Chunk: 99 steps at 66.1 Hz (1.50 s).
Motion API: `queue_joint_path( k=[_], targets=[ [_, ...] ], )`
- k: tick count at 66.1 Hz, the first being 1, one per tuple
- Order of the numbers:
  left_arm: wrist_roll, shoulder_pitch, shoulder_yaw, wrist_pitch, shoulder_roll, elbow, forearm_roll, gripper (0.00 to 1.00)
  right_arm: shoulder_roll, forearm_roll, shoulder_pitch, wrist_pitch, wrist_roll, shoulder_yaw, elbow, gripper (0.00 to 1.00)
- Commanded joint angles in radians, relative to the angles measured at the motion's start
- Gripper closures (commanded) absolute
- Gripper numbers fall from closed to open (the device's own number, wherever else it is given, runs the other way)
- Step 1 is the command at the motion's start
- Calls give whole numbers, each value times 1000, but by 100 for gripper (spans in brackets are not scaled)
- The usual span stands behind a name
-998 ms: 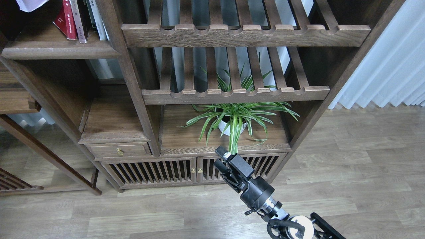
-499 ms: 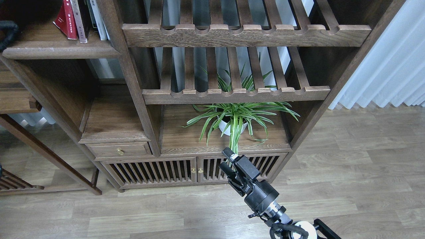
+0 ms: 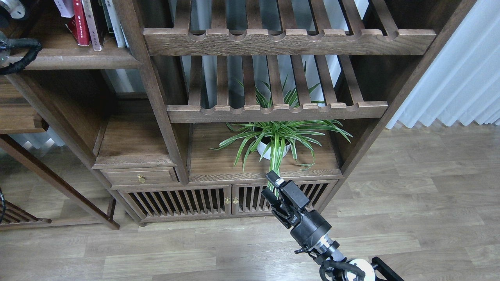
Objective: Organize books on shelf
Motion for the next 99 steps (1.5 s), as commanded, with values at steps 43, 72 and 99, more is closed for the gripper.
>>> queue_joint_path(
  k=[43, 72, 99],
  targets=[
    [20, 293, -120, -7, 381, -564, -97, 18, 0, 46, 60, 0, 15, -6, -15, 2],
    [24, 605, -187, -227, 449, -823, -308, 16, 0, 48, 202, 0, 15, -11, -17, 1],
    [15, 903, -199, -307, 279, -817, -315, 16, 0, 48, 268, 0, 15, -5, -17, 1]
  ],
)
